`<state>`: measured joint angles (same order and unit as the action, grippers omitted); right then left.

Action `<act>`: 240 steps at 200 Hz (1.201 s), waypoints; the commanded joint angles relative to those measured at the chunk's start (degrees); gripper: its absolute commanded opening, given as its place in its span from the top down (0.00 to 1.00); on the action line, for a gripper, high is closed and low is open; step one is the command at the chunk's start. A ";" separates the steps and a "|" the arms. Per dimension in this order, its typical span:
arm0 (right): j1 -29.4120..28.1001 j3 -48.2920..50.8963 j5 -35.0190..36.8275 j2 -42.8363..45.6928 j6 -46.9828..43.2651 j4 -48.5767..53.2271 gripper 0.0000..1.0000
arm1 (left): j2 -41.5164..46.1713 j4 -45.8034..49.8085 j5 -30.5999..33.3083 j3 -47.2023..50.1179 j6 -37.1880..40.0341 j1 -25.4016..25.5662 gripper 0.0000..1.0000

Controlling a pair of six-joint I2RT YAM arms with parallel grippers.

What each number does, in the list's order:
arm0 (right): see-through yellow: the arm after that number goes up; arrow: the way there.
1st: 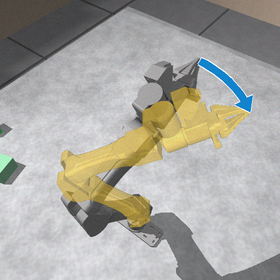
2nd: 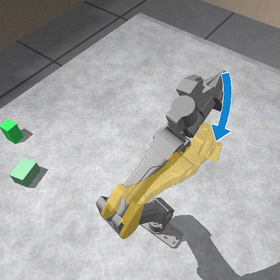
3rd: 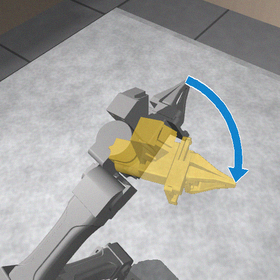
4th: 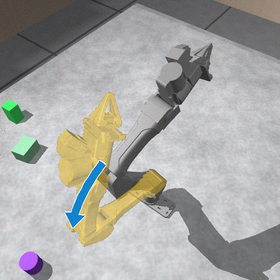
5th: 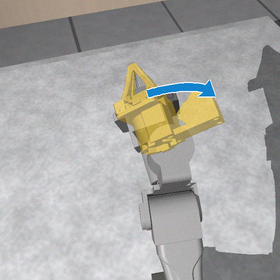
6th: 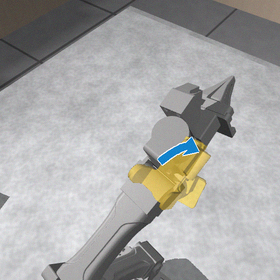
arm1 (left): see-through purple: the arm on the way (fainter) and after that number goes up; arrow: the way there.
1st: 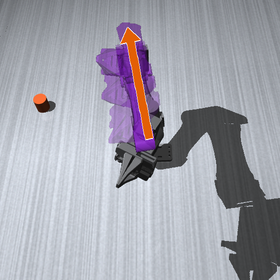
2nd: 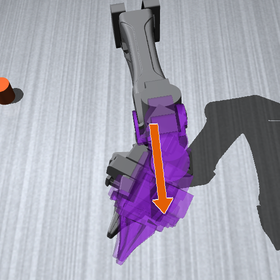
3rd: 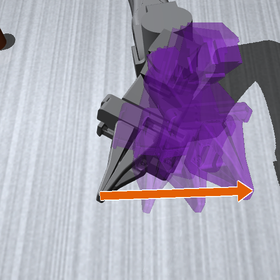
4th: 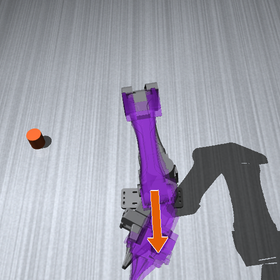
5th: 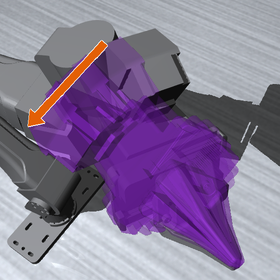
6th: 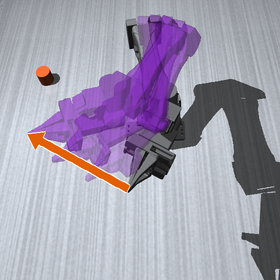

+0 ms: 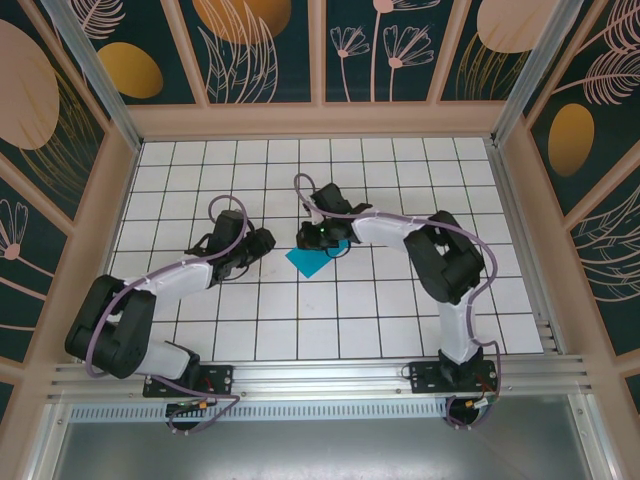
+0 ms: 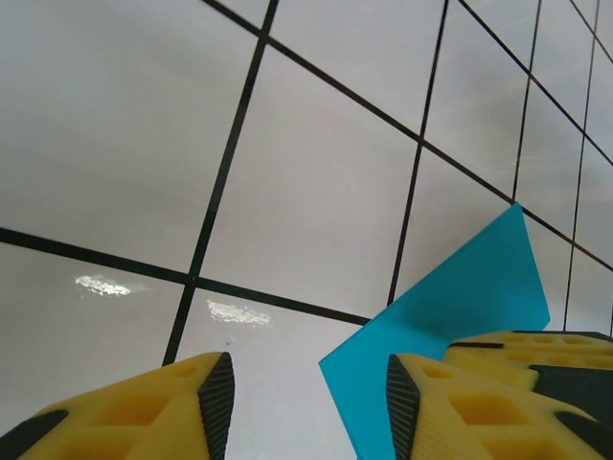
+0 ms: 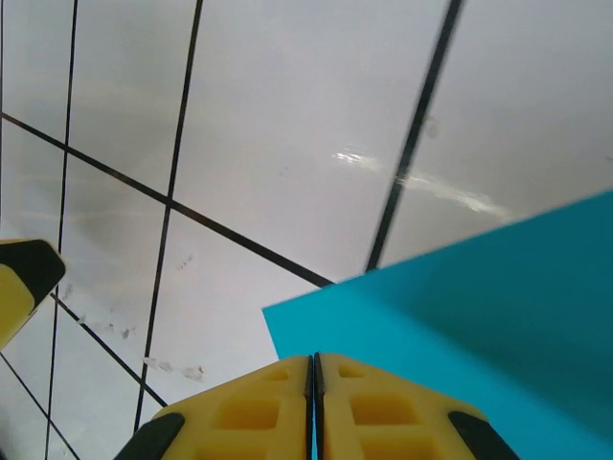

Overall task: Fold a paper plane with a square sheet of paper (pick it up from the middle)
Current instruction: Rotate the square sheet of paper at the center of the table, then fold the triangle a second time at the center of the table.

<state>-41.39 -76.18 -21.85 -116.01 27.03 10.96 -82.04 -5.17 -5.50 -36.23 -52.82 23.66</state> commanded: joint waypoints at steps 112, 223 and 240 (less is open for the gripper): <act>-1.36 5.96 -3.30 1.69 -20.72 15.27 0.94 | -4.14 -2.62 -6.02 0.26 -5.38 -0.29 0.48; 5.97 7.95 13.98 7.36 6.37 4.95 0.61 | -5.79 -6.31 -12.46 -0.41 -8.17 1.25 0.38; 6.09 6.90 13.65 5.66 6.28 5.42 0.60 | -6.42 -5.90 -14.00 -0.90 -7.53 1.98 0.37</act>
<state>-35.55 -67.20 -9.93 -107.77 30.76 16.10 -87.18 -10.48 -16.67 -35.97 -60.34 24.56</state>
